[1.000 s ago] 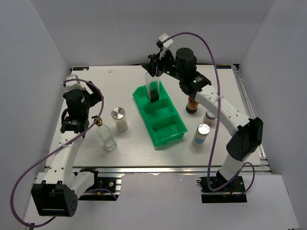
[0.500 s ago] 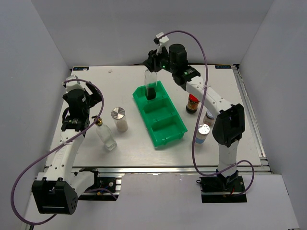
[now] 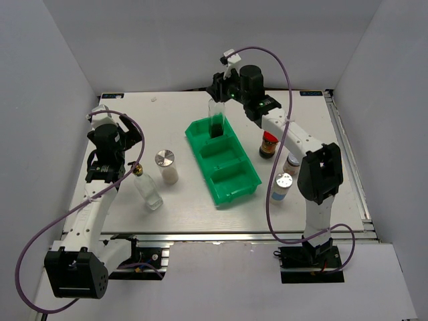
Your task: Organize the condiment bottles
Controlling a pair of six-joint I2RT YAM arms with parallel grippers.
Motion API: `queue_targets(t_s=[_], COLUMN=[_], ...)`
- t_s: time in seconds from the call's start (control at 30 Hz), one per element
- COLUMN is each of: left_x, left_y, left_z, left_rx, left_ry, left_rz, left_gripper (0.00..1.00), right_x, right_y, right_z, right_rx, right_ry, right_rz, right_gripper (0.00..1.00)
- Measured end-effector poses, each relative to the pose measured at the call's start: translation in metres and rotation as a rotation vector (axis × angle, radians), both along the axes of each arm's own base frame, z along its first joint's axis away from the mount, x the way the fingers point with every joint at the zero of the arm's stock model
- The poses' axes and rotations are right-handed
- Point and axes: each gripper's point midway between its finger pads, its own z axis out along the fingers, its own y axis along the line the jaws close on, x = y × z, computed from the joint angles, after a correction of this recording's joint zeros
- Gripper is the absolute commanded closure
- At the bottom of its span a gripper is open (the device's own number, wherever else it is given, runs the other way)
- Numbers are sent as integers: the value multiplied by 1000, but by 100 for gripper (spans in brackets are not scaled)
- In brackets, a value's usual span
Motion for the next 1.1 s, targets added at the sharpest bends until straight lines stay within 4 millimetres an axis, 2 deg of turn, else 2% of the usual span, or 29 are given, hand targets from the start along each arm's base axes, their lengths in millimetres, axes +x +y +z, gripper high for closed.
queue_targets(t_s=[0.1,0.2,0.33,0.4,0.43,0.53,0.63,0.83,0.97,1.1], left_x=[0,0,0,0,0,0,-1,-2,-2,-3], left_y=[0,0,0,1,1,1,2,3,4,4], left_z=[0,0,0,0,0,-1,-1,-2,-4,-6], left_rx=[0,0,0,1,1,2,3,3,2,1], left_ry=[0,0,1,0,1,2,4,10,15,25], left_rz=[0,0,1,4,5,8,14,20,23,26], left_gripper=[2,2,2,2,2,2,2,2,2,2], right_x=[2,3,3,5,5,7,9,10,8,4], right_y=[0,-1,-4,-4,-4,-5,-6,-9,-11,-13], right_z=[-2,-13,-37,-40,-39,-39,-38,-42,-38,-23], right_rx=[-1,-11,-37,-33,-32,-24,-18,-15,-13,1], right_ry=[-13,-14,-5,-31,-40,-58,-68,-71,-79,-100], right_rz=[-4,-6,-18,-20,-20,-27,-40,-60,-62,-61], right_gripper=[100,100,100,96,93,73,42,11,11,11])
